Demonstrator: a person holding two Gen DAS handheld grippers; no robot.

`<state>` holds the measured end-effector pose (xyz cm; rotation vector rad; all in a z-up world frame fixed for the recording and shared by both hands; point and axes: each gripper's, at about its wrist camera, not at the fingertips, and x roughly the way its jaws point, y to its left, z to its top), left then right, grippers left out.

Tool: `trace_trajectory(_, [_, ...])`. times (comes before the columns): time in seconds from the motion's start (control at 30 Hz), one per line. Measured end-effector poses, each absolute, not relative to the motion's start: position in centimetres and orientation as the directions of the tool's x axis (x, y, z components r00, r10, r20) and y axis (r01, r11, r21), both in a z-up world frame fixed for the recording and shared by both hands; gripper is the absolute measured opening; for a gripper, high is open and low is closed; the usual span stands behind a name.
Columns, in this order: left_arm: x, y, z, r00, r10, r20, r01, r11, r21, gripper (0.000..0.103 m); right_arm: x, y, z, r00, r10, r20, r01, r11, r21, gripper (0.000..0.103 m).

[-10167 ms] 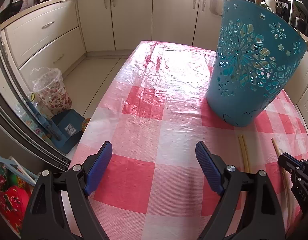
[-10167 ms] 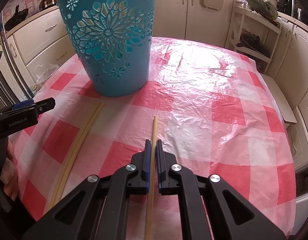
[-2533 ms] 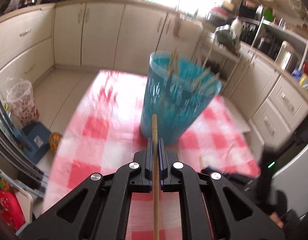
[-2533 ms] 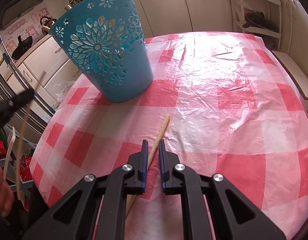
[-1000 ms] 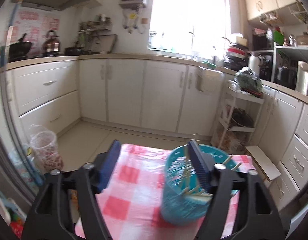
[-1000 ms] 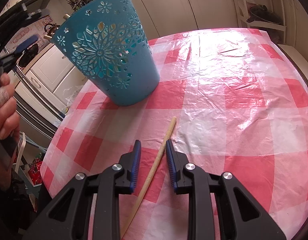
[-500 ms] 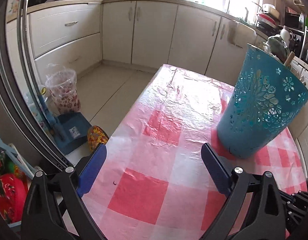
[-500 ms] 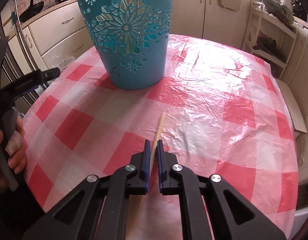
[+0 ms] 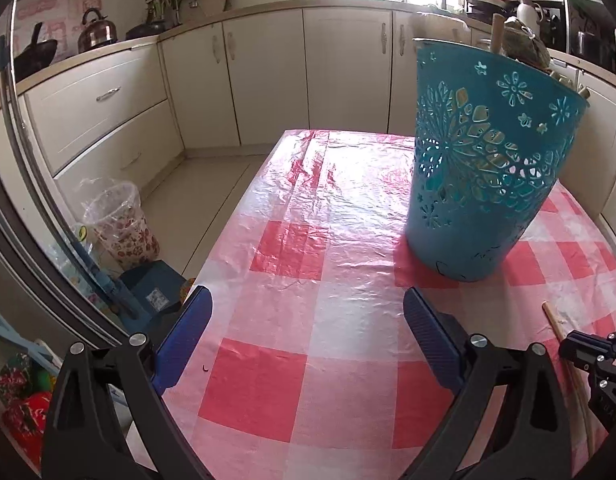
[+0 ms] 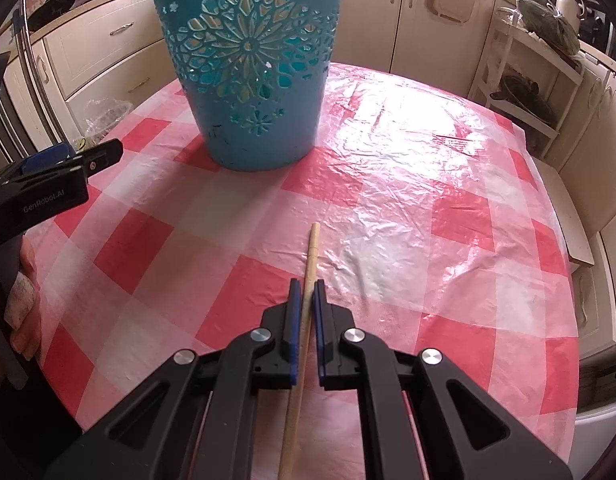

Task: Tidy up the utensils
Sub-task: 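Lift the chopstick with the right gripper and release it into the basket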

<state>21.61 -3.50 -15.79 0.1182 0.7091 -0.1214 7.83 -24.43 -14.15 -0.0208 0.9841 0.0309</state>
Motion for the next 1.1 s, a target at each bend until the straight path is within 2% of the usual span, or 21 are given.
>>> trace_trajectory(0.3, [21.7, -4.0, -15.8, 0.748, -0.063, -0.661, 0.162, 0.983, 0.090, 0.092, 7.3, -24.1, -13.9, 0.557, 0.018, -0.830, -0.044, 0.999, -0.008, 0.006])
trace_trajectory(0.5, [21.9, -4.1, -16.1, 0.737, -0.067, -0.672, 0.170, 0.981, 0.089, 0.093, 6.2, -26.1, -12.7, 0.604, 0.202, -0.771, -0.019, 0.971, 0.240, 0.006])
trace_trajectory(0.67, [22.3, -4.2, -16.3, 0.721, -0.066, -0.690, 0.178, 0.980, 0.093, 0.093, 5.4, -27.6, -7.1, 0.714, 0.350, -0.607, -0.076, 0.900, 0.430, 0.006])
trace_trajectory(0.8, [22.3, -4.3, -16.4, 0.719, -0.064, -0.692, 0.178, 0.980, 0.094, 0.093, 7.0, -27.4, -1.0, 0.798, 0.401, -0.449, -0.167, 0.864, 0.476, 0.006])
trace_trajectory(0.93, [22.4, -4.3, -16.4, 0.714, -0.063, -0.697, 0.177, 0.980, 0.094, 0.093, 10.2, -25.9, 3.9, 0.875, 0.385, -0.293, -0.226, 0.861, 0.456, 0.006])
trace_trajectory(1.1, [22.4, -4.1, -16.4, 0.717, -0.067, -0.693, 0.178, 0.980, 0.089, 0.093, 16.3, -24.7, 5.9, 0.947, 0.259, -0.191, -0.159, 0.893, 0.421, 0.006])
